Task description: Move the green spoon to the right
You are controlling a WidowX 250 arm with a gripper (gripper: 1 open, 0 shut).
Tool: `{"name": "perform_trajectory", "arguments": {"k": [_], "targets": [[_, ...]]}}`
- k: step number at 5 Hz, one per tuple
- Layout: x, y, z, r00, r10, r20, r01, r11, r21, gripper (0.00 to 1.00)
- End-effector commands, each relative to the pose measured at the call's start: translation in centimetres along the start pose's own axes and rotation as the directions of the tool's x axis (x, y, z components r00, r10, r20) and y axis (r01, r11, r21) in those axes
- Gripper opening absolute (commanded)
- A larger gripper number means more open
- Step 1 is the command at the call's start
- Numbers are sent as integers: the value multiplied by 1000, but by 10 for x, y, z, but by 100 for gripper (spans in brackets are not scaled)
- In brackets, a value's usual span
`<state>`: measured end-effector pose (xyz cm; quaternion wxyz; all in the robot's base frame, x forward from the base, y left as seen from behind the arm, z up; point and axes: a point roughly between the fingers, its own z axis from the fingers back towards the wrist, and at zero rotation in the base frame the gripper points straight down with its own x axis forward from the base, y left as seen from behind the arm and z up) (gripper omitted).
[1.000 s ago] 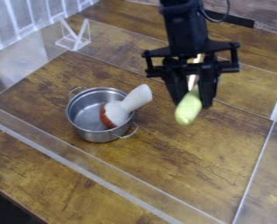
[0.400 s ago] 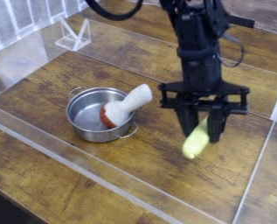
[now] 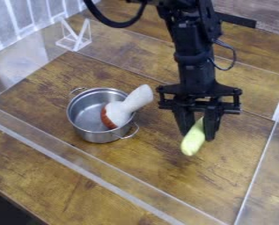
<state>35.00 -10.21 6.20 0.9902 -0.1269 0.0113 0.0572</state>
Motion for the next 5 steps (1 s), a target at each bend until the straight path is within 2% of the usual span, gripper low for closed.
{"name": "perform_trajectory", "arguments": {"k": [1,2,4,5], "targets": [[23,10,19,997,-58,55,59,998,-17,0],[24,3,27,998,-30,59,31,999,-16,100],[21,-15,61,993,-4,118,7,1000,-26,100],[20,-17,95,984,-92,150,102,993,-59,100]]}}
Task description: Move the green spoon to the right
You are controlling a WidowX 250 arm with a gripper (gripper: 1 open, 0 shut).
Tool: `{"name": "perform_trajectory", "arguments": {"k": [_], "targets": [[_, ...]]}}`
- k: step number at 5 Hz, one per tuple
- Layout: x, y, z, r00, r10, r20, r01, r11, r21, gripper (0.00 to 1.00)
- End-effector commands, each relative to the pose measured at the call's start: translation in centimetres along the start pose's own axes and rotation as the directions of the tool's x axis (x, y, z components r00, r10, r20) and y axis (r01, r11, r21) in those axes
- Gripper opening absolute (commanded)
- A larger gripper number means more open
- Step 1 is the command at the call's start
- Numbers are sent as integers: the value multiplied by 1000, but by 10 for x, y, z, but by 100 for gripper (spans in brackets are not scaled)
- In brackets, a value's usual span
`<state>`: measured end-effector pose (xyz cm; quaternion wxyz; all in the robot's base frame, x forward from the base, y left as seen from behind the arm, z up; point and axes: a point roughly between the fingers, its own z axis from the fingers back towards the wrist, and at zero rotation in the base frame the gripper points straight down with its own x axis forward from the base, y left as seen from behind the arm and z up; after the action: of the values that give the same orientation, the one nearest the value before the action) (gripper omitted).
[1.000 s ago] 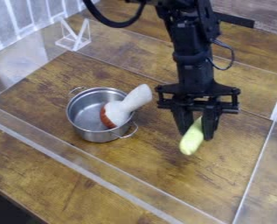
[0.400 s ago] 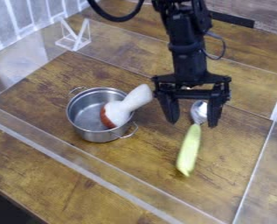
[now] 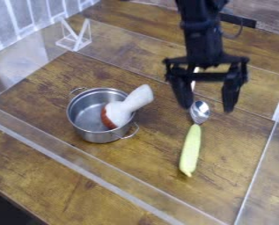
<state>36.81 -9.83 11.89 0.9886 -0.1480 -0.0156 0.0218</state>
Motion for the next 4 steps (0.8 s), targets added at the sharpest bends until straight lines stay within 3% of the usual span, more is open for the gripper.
{"name": "perform_trajectory", "arguments": {"k": [1,3,4], "targets": [[7,4,58,986,-98,132,103,994,-28,100],[-5,11,36,986,-5,168,7,1000,-12,100],[-8,14,33,983,-19,181,21,1000,-10,100]]}}
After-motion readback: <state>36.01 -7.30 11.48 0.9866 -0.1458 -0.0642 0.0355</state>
